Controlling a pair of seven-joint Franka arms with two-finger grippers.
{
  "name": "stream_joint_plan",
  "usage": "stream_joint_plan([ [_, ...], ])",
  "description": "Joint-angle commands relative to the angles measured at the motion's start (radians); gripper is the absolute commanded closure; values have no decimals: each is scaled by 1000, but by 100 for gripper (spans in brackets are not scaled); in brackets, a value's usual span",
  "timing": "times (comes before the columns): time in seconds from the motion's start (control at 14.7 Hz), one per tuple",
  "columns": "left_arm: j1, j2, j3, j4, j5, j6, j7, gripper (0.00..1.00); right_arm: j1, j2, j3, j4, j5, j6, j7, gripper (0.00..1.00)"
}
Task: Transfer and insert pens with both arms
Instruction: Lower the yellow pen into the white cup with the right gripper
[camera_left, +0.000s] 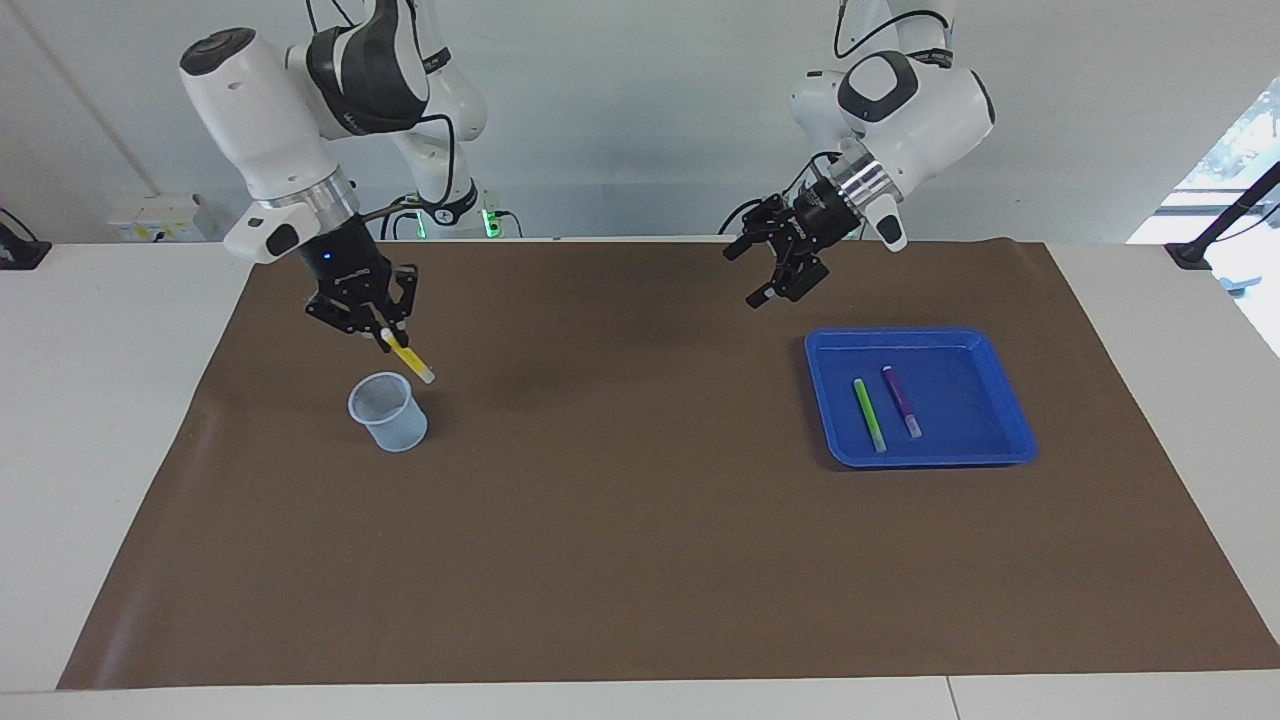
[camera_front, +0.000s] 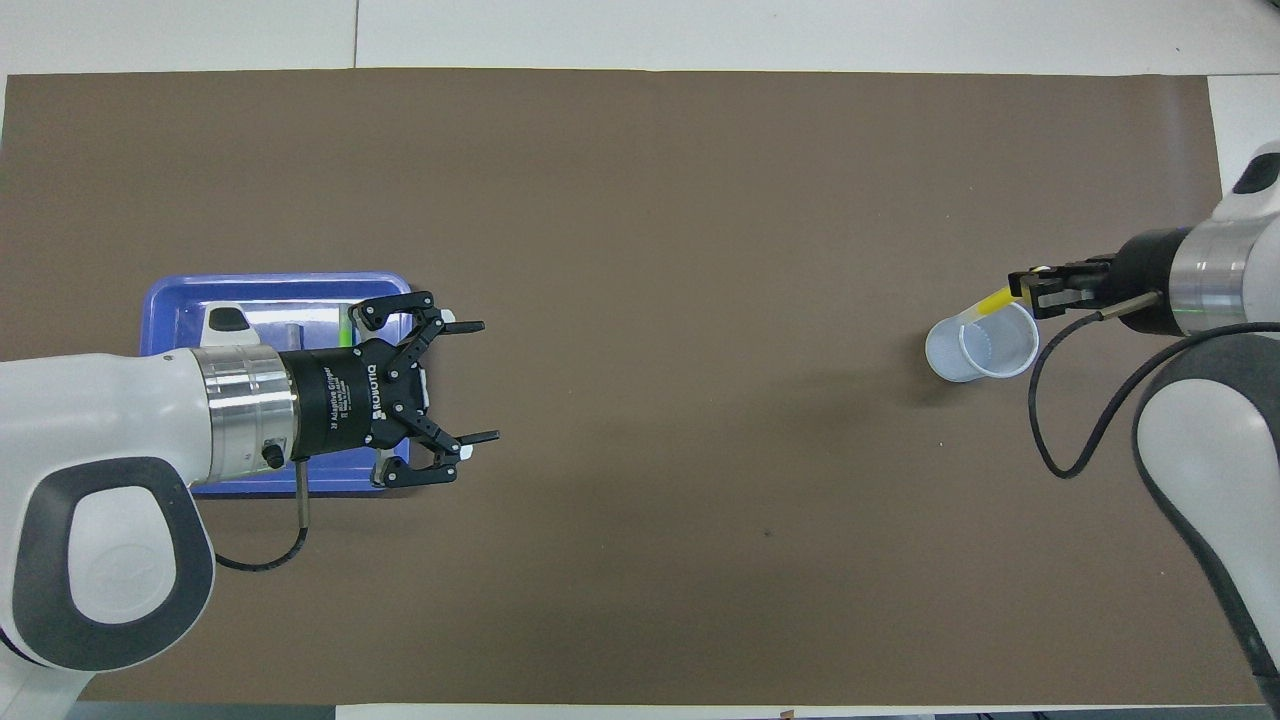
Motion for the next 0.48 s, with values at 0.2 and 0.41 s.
stream_joint_plan([
  [0.2,184,-17,-4,-14,244,-186,385,0,-87,-22,14,-177,-14,182,-178,100],
  [0.41,244,14,-2,-9,325,-243,551,0,-84,-4,17,-230,-14,275,-183,100],
])
